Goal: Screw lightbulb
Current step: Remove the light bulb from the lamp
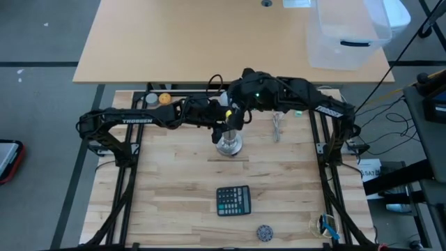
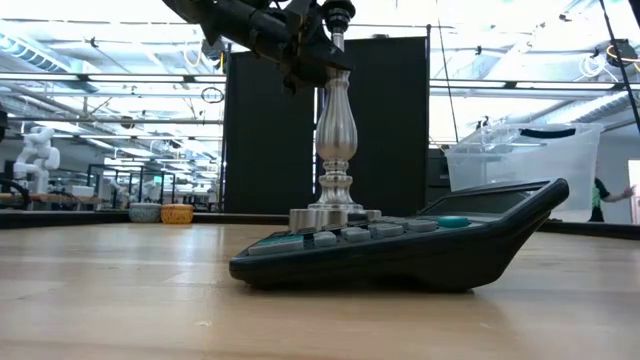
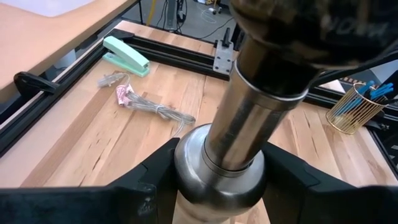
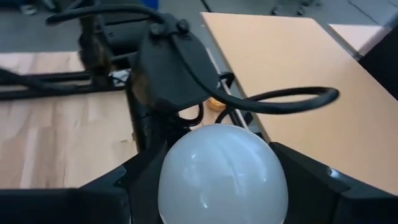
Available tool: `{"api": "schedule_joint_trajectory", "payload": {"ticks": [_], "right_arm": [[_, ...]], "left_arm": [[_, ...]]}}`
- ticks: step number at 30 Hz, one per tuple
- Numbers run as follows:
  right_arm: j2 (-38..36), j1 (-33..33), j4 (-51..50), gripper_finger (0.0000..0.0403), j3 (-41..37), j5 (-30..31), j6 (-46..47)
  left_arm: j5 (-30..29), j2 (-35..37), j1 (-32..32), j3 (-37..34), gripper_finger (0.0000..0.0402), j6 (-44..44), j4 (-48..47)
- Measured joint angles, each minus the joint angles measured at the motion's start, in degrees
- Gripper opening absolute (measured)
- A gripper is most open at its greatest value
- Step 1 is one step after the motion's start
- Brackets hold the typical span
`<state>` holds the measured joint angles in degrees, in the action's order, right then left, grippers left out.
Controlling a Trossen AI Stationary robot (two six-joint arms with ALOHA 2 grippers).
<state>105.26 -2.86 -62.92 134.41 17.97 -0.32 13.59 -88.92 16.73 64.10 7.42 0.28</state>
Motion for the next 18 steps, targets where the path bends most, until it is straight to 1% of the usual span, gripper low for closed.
{"api": "schedule_joint_trajectory", "payload": {"ticks": [10,18], "right_arm": [[-0.16,-5.01,-2.14,0.0249,0.11,-15.72,-15.48],[-0.02,-10.48,-2.38,0.0249,0.02,-30.20,-26.07]], "left_arm": [[0.37,0.00,0.07,-0.02,0.0175,0.04,0.02],[1.74,0.00,0.07,0.00,0.0175,0.11,0.15]]}}
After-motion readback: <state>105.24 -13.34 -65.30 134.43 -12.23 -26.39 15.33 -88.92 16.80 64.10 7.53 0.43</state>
